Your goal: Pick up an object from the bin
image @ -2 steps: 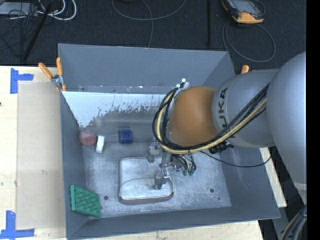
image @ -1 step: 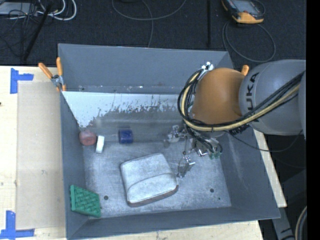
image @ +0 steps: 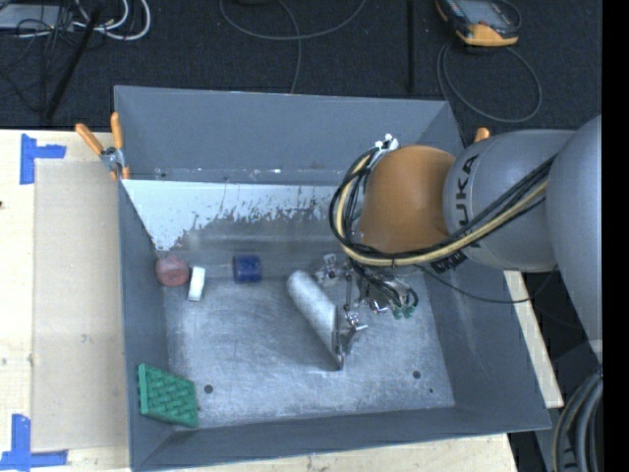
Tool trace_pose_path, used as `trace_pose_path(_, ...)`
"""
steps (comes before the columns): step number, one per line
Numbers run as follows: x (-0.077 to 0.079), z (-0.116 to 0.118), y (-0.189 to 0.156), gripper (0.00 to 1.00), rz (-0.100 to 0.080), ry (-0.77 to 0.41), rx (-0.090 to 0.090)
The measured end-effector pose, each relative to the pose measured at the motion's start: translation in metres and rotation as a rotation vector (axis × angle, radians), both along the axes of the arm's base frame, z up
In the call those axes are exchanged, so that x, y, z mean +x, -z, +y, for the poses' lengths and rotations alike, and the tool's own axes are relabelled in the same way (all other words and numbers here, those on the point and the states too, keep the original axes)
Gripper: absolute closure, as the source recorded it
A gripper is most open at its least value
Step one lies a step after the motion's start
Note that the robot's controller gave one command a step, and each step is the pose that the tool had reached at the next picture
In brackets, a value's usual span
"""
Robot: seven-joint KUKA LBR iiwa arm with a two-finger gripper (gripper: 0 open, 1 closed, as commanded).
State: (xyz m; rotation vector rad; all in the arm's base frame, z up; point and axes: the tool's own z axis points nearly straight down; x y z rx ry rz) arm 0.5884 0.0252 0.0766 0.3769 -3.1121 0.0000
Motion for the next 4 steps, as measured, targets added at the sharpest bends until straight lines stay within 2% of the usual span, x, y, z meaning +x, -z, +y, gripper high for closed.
trace_pose_path(1,-0.001,0.018,0.001,0.00,-0.002,-0.032,0.002)
trace_pose_path(2,-0.013,0.055,0.002,0.00,-0.008,-0.102,-0.001)
trace_pose_path(3,-0.013,0.054,0.001,1.00,-0.005,-0.096,-0.001)
trace_pose_path(4,-0.008,0.037,-0.199,1.00,-0.015,-0.384,0.002)
